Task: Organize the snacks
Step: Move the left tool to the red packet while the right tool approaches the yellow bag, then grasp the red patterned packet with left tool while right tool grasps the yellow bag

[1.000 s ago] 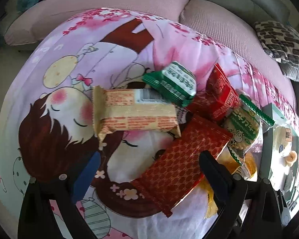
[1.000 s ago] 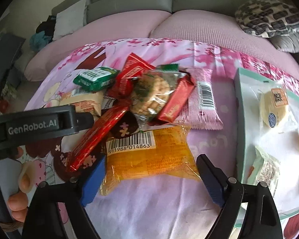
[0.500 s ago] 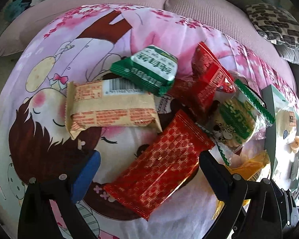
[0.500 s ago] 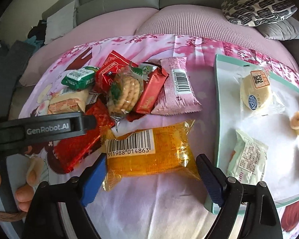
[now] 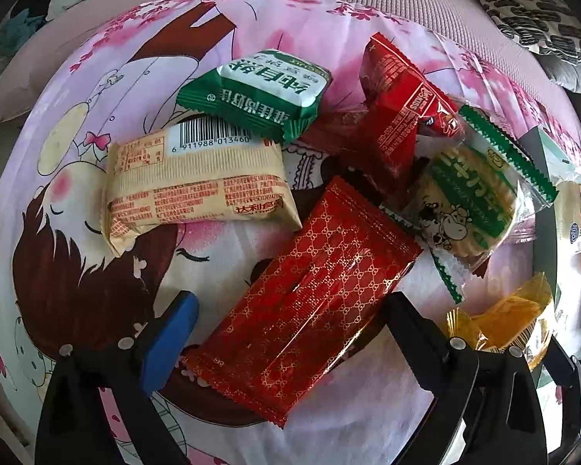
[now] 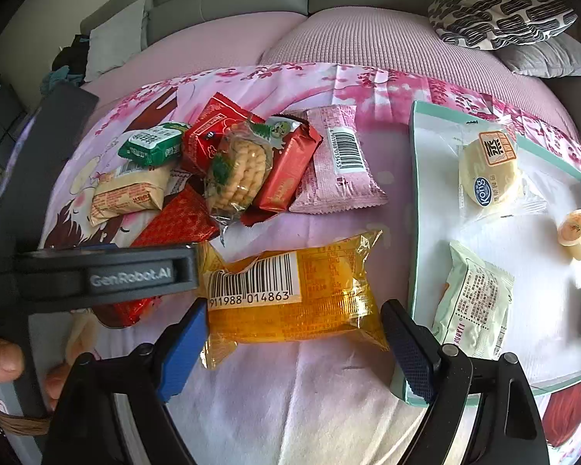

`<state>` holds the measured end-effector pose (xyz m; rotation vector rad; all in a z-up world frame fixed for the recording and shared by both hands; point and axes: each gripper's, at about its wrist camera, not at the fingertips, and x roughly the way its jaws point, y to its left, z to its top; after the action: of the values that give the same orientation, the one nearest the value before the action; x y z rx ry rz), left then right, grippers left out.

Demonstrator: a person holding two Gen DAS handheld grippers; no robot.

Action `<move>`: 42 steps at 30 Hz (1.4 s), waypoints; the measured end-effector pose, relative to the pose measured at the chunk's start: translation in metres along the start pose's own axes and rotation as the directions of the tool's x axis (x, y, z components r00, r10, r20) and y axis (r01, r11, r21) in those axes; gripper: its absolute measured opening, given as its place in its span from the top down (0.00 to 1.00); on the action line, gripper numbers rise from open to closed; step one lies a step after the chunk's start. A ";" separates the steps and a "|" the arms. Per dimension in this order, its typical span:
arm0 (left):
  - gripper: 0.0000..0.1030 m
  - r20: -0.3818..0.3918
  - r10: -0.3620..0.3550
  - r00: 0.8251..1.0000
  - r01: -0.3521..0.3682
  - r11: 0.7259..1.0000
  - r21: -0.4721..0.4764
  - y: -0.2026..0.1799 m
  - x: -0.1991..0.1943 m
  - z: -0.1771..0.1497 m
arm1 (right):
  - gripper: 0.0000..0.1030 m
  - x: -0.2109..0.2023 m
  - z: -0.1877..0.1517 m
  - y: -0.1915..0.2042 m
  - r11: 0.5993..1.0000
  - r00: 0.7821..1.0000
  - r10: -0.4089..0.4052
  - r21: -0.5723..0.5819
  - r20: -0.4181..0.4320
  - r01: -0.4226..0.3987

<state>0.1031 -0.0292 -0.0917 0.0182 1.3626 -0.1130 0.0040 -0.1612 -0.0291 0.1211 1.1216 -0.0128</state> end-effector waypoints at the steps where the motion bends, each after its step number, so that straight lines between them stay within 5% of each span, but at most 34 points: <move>1: 0.08 0.004 0.000 1.000 0.000 1.000 -0.002 -0.001 0.000 0.000 | 0.13 0.000 0.000 0.000 1.000 1.000 0.000 0.000 0.000 0.000; 9: 0.36 0.029 -0.002 1.000 0.002 1.000 -0.011 -0.007 -0.004 0.002 | 0.13 0.000 0.000 0.000 1.000 1.000 -0.001 0.000 -0.001 0.001; 22: 0.47 0.037 -0.019 0.999 0.020 1.000 -0.009 -0.021 -0.017 -0.006 | 0.13 0.001 0.000 0.000 1.000 1.000 -0.002 0.004 0.000 0.002; 42: 0.55 0.093 -0.081 0.992 0.086 0.995 -0.054 0.014 -0.067 -0.018 | 0.24 -0.015 -0.002 -0.005 0.998 0.998 0.029 0.046 0.063 -0.032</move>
<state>0.0733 -0.0096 -0.0306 -0.0920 1.2754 -0.1425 -0.0042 -0.1665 -0.0167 0.1784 1.0573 -0.0157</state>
